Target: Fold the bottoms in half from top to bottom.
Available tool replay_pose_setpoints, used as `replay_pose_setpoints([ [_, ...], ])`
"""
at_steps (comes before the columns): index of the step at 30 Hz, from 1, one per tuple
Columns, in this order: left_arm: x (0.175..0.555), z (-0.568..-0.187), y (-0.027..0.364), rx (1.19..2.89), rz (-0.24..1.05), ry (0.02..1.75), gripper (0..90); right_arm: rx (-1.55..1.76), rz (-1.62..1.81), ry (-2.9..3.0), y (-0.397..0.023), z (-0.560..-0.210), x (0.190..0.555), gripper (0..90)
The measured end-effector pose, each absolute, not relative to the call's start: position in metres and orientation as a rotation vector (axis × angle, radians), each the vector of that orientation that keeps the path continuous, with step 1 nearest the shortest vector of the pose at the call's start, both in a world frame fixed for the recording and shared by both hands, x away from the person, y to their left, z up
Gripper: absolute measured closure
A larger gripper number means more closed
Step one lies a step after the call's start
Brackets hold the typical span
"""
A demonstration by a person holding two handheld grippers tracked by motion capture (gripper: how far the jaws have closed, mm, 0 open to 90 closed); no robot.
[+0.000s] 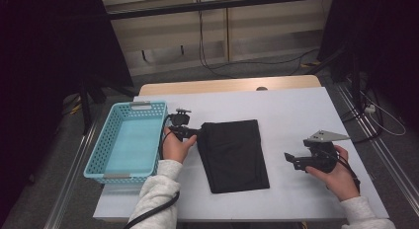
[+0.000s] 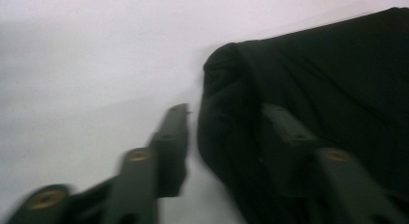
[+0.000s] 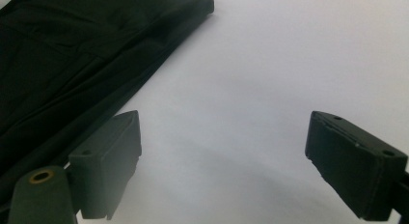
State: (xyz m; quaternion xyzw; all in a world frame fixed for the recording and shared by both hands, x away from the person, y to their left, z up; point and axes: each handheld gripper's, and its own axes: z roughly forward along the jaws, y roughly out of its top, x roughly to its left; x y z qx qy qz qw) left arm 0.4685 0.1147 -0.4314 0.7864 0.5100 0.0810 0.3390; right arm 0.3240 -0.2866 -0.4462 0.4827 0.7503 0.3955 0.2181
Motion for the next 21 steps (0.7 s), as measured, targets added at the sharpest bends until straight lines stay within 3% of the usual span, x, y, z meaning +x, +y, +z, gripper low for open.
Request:
replay_pose_setpoints([
  [1, 0.466, -0.43, 0.114, 2.05, 0.222, 1.32, 38.1, 1.338, 1.095, 2.079, -0.285, -0.446, 0.324, 11.9],
  [10, 0.442, -0.425, 0.107, 2.099, 0.247, 1.208, 21.8, 1.32, 1.104, 2.096, -0.273, -0.448, 0.331, 11.9],
  [21, 0.419, -0.434, 0.1, 2.132, 0.214, 1.131, 16.6, 1.325, 1.098, 2.068, -0.27, -0.45, 0.336, 12.0],
])
